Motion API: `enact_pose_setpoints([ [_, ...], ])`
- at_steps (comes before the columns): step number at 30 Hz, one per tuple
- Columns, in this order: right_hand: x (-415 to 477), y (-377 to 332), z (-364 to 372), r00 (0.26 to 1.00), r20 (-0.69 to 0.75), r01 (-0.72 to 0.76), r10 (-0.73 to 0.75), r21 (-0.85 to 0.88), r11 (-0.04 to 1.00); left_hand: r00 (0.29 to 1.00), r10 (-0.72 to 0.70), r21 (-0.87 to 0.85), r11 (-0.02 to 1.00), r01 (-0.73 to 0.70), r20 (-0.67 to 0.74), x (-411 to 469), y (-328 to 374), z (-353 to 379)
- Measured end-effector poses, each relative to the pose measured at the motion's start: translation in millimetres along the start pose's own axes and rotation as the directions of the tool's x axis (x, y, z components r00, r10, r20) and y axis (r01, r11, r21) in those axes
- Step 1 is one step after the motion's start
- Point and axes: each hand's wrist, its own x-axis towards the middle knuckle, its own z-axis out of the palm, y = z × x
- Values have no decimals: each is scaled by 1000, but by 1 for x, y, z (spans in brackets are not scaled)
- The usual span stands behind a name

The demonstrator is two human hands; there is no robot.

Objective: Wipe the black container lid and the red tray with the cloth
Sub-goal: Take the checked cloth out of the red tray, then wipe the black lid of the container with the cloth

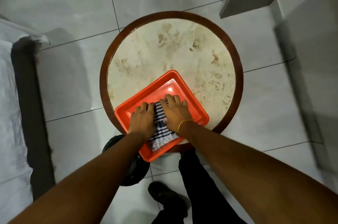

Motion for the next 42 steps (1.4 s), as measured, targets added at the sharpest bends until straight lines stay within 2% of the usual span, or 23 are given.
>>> enact_pose_setpoints([
  [5,9,0,3,998,32,-51,50,11,999,996,-13,-67,998,20,94,20,-3,5],
  [9,7,-2,-15,996,83,18,-17,-15,1000,983,113,-83,991,-102,144,20,-7,-14],
  [12,3,-24,-46,991,83,98,-107,104,990,982,168,-138,978,-155,82,3,-24,-40],
  [15,1,-58,-87,976,62,192,-210,221,956,987,152,-303,939,-160,-49,-27,-51,-70],
  [19,4,-119,-130,932,-48,363,-359,113,925,961,69,-381,909,-171,-268,-75,-97,-102],
  [23,13,-210,-126,860,-98,507,-500,66,859,895,-127,-421,904,-72,-427,-123,-170,-102],
  [26,28,-255,-85,840,-96,540,-534,40,841,858,-253,-437,899,37,-448,-142,-209,-71],
  [29,44,-283,-9,824,-50,566,-565,9,825,817,-357,-480,870,115,-453,-151,-242,-5],
  [34,53,-285,138,822,114,563,-558,-13,826,812,-497,-599,764,242,-306,-157,-256,147],
  [36,53,-269,201,811,237,562,-535,-59,825,841,-508,-609,731,306,-187,-155,-252,217],
  [39,40,-239,265,765,409,580,-498,-102,808,900,-432,-574,722,387,64,-160,-236,293],
  [40,36,-230,280,763,415,578,-496,-93,811,902,-427,-594,708,381,70,-161,-229,311],
  [42,29,-224,293,776,376,568,-506,-69,821,893,-448,-660,681,315,-36,-167,-223,329],
])
